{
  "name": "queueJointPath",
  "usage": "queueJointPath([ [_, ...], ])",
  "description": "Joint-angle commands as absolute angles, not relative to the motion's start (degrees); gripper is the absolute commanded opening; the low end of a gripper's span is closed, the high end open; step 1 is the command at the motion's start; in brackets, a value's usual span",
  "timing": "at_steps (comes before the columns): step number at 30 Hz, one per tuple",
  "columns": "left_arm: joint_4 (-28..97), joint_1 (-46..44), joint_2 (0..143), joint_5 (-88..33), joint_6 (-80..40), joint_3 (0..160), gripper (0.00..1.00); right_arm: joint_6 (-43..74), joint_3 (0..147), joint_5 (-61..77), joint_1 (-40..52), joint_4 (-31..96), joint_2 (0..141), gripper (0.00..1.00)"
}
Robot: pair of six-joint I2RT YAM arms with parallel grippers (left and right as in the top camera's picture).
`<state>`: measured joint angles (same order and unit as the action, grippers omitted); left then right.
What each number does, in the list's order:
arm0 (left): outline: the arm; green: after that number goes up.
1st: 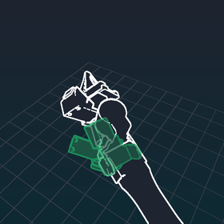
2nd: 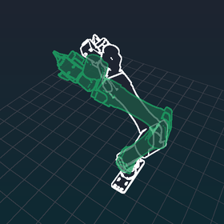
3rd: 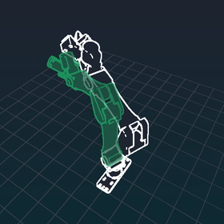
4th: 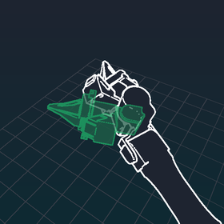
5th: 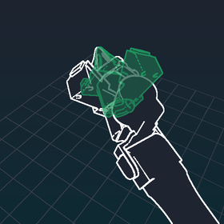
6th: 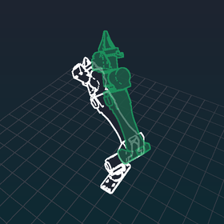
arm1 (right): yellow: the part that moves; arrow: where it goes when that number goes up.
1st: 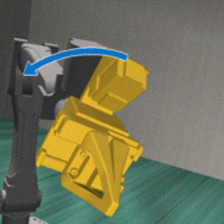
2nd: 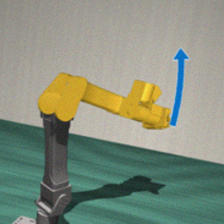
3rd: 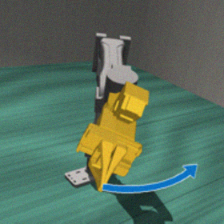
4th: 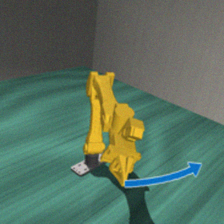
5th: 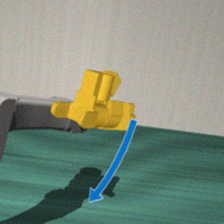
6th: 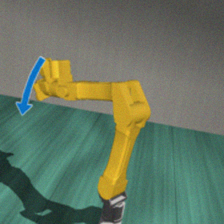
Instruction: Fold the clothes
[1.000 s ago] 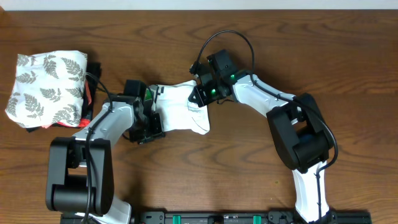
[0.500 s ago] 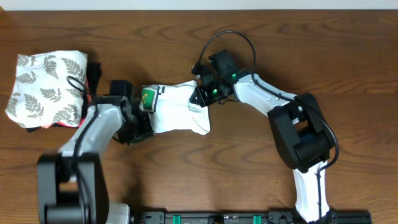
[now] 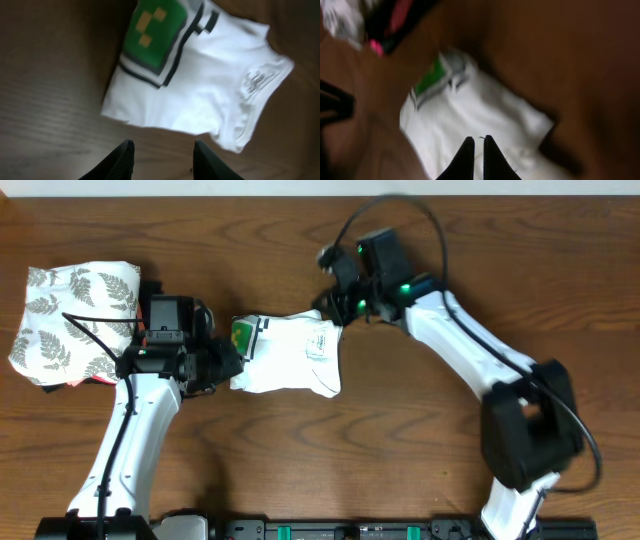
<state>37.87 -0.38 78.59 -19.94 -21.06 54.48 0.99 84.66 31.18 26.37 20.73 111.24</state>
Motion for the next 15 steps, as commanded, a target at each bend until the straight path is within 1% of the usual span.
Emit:
queueJointPath([
  [1, 35.3, -1.5, 79.8, -21.8, -22.8, 55.0, 0.39, 0.2, 85.1, 19.5, 26.5, 19.2, 110.9, 0.07],
  [5, 29.1, -2.7, 82.8, -21.8, -22.8, 55.0, 0.39, 0.4, 85.1, 16.9, 27.3, 16.9, 114.4, 0.08],
  [6, 27.5, -3.0, 83.8, -21.8, -22.4, 55.0, 0.35, 0.4, 85.1, 16.9, 27.4, 16.3, 115.7, 0.08],
  [7, 25.9, -3.3, 85.0, -21.8, -22.1, 55.0, 0.33, 0.4, 85.1, 16.9, 27.5, 15.9, 116.7, 0.08],
  [8, 24.3, -3.5, 86.4, -21.9, -22.1, 55.0, 0.29, 0.4, 85.1, 16.9, 27.5, 15.1, 118.2, 0.08],
  [9, 22.6, -3.8, 88.4, -21.9, -21.9, 55.0, 0.28, 0.8, 85.1, 16.9, 27.6, 14.4, 119.8, 0.08],
  [15, 19.5, -4.9, 97.3, -21.9, -21.8, 55.0, 0.29, 0.8, 85.1, 16.9, 27.6, 12.6, 124.8, 0.08],
])
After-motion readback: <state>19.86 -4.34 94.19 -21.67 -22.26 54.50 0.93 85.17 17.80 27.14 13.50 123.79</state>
